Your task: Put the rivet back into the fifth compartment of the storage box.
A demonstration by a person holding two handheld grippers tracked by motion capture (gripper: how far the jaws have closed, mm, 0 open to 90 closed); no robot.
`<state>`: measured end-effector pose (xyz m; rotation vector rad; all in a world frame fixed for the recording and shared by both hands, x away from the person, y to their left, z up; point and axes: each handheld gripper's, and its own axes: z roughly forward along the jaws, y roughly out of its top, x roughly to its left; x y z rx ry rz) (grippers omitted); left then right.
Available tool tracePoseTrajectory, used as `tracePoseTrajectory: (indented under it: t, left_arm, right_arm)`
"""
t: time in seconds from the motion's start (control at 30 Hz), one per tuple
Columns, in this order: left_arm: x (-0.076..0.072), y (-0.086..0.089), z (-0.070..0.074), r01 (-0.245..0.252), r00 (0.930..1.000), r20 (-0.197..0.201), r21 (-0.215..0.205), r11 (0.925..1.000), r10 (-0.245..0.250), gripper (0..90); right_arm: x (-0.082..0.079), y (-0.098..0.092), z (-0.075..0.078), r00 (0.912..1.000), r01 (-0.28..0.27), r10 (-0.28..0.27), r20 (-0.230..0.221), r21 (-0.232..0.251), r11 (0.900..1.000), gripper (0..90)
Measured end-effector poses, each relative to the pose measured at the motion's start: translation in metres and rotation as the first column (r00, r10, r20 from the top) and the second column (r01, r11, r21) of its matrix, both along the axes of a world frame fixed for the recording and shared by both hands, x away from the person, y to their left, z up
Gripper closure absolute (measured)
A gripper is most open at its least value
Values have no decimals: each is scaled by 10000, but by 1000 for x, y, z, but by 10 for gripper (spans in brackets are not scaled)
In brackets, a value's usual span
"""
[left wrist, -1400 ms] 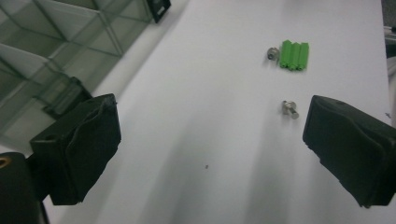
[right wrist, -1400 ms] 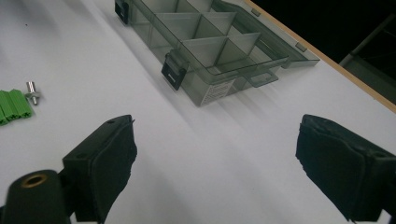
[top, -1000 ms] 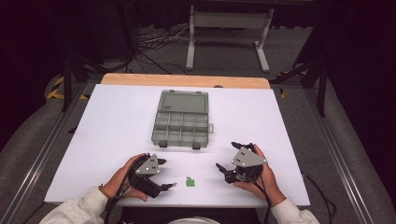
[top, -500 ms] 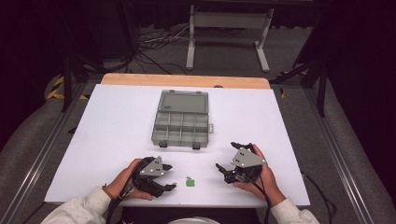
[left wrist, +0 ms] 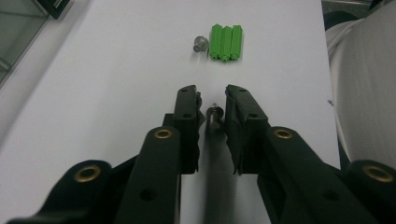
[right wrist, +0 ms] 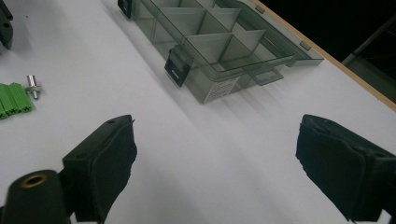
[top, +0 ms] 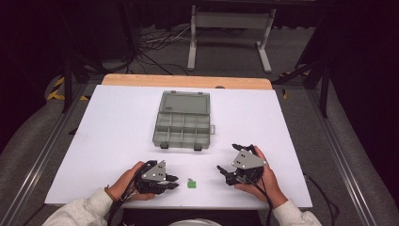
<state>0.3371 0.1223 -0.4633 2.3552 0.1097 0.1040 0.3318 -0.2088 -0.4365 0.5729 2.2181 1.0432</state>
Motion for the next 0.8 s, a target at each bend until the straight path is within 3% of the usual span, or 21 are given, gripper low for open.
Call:
tracePoseTrajectory:
  t: [0.17,0.8]
  left_arm:
    - [0,1,0,-5,9999,118,43,10000,5,861]
    - [2,8,5,-170,9991,377,-147,9997,175,865]
  right_arm:
    - [0,0,0,10000,16,-16,-1,-4,10000,125]
    - [0,-1,0,10000,34,-34,10,22,10000,126]
